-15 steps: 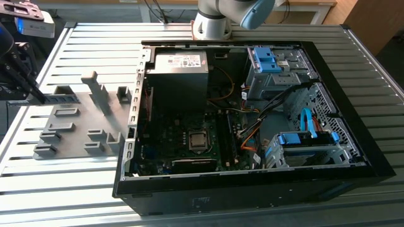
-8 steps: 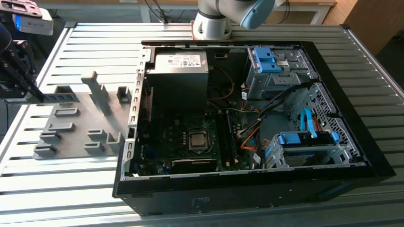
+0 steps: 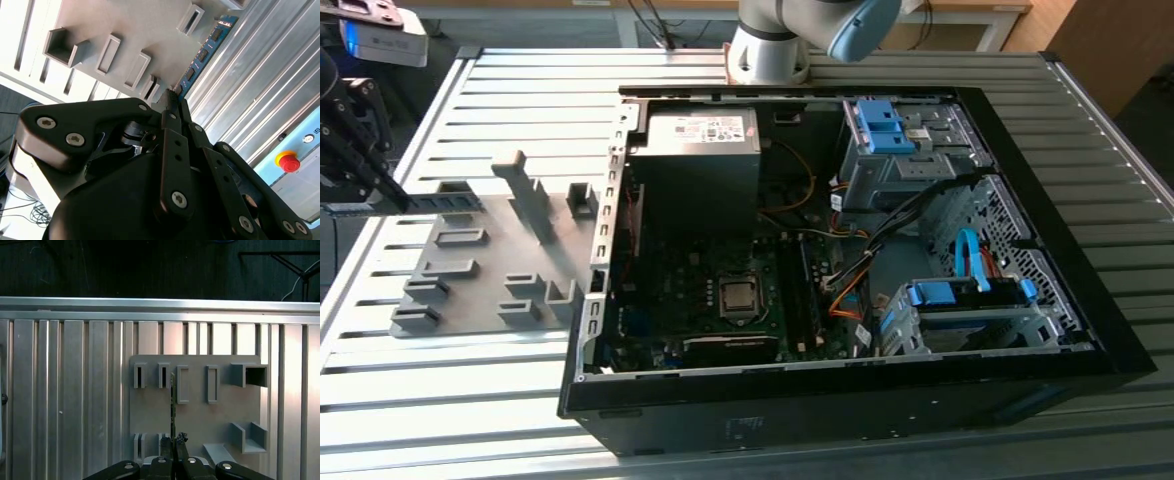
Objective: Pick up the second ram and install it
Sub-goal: 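Pick up the second ram and move it above second insertion slot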
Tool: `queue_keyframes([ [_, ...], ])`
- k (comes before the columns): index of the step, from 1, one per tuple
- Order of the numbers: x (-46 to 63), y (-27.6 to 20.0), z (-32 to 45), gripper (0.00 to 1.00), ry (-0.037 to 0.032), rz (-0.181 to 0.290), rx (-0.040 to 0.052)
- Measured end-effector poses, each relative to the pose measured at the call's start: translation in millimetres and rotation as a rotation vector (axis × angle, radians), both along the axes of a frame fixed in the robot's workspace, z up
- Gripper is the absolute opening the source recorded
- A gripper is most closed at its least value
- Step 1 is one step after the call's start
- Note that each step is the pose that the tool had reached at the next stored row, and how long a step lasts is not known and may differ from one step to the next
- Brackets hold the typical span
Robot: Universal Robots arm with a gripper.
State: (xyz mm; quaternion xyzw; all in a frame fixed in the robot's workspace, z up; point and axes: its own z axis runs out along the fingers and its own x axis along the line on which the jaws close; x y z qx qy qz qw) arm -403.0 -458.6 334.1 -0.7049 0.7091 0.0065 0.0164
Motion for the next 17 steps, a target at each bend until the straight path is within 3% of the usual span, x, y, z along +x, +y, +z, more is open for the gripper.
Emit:
queue_keyframes([
  [17,0.0,0.0,21.7,0.14,0.0000,0.000,0.0000],
])
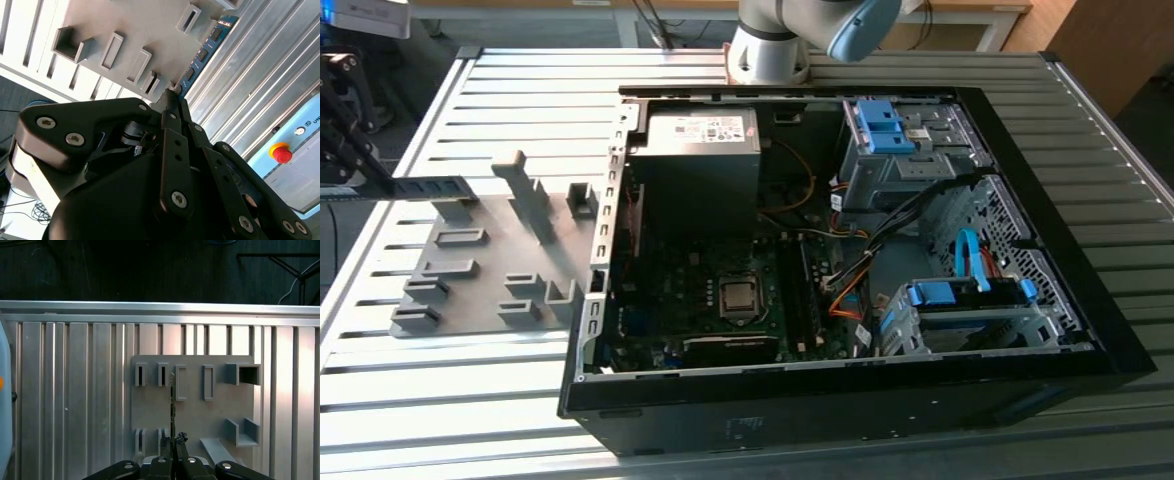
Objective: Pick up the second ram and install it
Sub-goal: 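Pick up the second ram and move it above second insertion slot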
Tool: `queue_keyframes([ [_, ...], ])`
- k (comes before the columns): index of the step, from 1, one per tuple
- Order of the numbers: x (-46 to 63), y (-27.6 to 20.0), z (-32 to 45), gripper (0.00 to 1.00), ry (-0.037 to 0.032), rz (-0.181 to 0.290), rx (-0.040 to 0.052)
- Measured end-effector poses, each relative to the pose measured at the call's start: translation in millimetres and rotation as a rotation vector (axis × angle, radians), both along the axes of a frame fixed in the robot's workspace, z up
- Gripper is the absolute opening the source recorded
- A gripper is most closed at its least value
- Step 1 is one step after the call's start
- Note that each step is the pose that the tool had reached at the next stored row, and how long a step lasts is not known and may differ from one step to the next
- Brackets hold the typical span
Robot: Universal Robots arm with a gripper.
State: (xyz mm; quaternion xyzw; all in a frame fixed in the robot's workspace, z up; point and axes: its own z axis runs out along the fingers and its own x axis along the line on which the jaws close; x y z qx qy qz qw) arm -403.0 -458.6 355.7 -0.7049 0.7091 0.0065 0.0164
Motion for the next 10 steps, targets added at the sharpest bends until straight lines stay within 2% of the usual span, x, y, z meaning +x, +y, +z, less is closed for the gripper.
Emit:
queue_keyframes([
  [10,0.0,0.0,15.7,0.14,0.0000,0.000,0.0000],
])
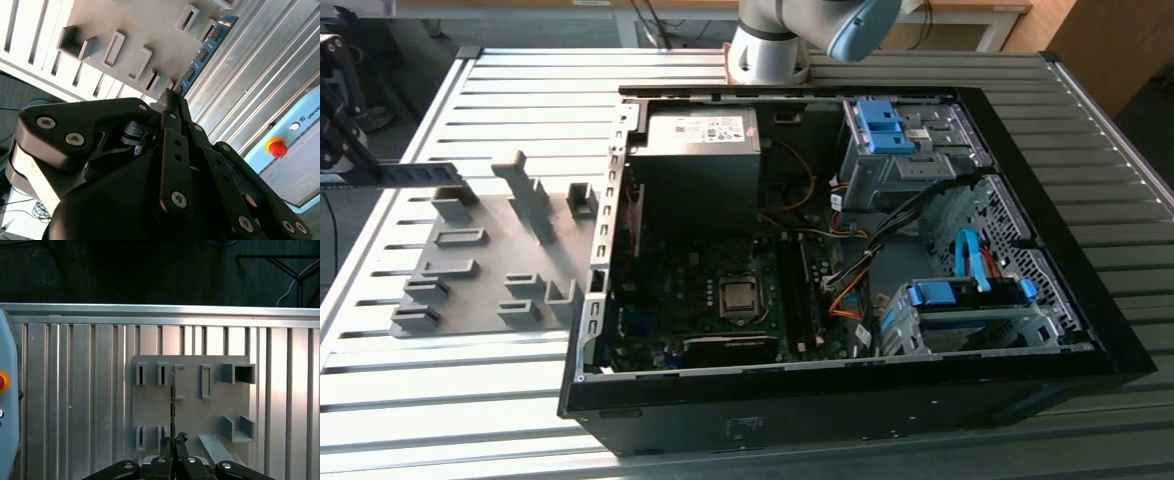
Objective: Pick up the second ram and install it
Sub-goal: 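Pick up the second ram and move it above second insertion slot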
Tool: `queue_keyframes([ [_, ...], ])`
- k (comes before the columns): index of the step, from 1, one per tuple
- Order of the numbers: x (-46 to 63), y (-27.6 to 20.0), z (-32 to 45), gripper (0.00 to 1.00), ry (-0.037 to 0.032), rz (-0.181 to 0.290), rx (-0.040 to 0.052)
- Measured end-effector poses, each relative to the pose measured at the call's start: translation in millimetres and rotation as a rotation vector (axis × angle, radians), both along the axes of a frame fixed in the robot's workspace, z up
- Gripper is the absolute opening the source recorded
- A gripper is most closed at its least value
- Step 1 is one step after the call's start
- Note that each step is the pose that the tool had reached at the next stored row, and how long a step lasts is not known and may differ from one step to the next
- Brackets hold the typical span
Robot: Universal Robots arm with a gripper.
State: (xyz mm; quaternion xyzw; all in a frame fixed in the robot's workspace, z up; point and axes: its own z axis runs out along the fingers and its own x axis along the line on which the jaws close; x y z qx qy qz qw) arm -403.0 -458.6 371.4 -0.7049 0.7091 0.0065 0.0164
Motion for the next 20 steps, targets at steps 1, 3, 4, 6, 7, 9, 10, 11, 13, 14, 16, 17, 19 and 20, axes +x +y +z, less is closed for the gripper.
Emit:
queue_keyframes([
  [1,0.0,0.0,1.6,0.14,0.0000,0.000,0.0000],
  [3,0.0,0.0,5.0,0.14,-0.0001,0.000,0.0001],
  [4,0.0,0.0,6.6,0.14,-0.0001,0.000,0.0001],
  [6,0.0,0.0,9.6,0.14,0.0000,0.000,0.0001],
  [7,0.0,0.0,11.1,0.14,-0.0001,0.000,0.0000],
  [9,0.0,0.0,14.4,0.14,0.0000,0.000,0.0000],
  [10,0.0,0.0,16.1,0.14,-0.0001,0.000,0.0001],
  [11,0.0,0.0,17.9,0.14,0.0000,0.000,0.0001],
  [13,0.0,0.0,21.5,0.14,0.0000,0.000,0.0000],
  [14,0.0,0.0,23.4,0.14,0.0000,0.000,0.0000],
  [16,0.0,0.0,26.6,0.14,0.0000,0.000,0.0001],
  [17,0.0,0.0,28.0,0.14,-0.0001,0.000,0.0001],
  [19,0.0,0.0,30.8,0.14,-0.0001,0.000,0.0000],
  [20,0.0,0.0,32.4,0.14,-0.0001,0.000,0.0001],
])
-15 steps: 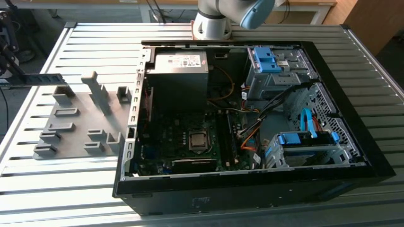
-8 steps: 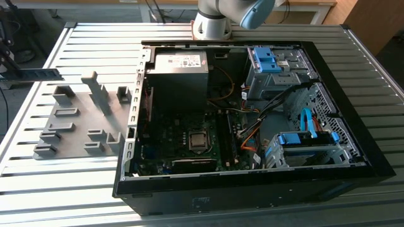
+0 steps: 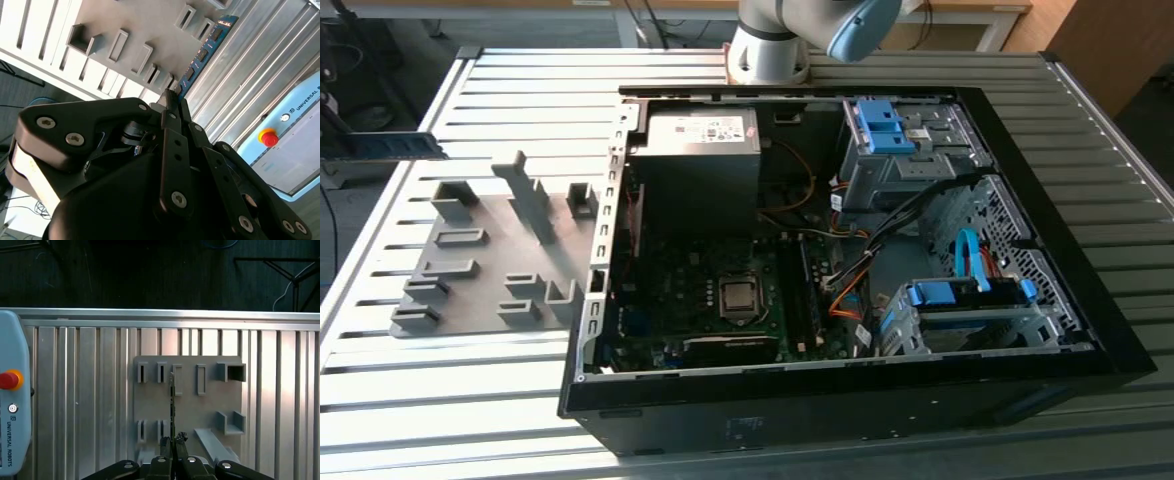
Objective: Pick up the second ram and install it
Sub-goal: 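Pick up the second ram and move it above second insertion slot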
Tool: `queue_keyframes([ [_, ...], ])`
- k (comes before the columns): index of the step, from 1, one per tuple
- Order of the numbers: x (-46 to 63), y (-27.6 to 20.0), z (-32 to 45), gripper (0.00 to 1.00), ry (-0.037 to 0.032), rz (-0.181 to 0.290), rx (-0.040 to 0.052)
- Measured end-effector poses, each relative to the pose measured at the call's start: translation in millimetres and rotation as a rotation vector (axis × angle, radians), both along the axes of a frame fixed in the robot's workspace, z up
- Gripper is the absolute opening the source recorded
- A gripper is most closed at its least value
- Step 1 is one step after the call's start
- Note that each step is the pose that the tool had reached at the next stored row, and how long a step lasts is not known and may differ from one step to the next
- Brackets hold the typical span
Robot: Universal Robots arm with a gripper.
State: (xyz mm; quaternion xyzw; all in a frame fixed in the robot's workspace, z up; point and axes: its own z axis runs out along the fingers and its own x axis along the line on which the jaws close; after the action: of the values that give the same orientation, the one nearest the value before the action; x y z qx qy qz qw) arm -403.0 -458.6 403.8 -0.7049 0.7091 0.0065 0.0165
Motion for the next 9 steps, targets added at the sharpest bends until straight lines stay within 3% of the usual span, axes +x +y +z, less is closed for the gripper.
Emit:
queue_keyframes([
  [3,0.0,0.0,4.7,0.14,0.0001,0.000,0.0000],
  [9,0.0,0.0,5.8,0.14,0.0000,0.000,0.0000],
])
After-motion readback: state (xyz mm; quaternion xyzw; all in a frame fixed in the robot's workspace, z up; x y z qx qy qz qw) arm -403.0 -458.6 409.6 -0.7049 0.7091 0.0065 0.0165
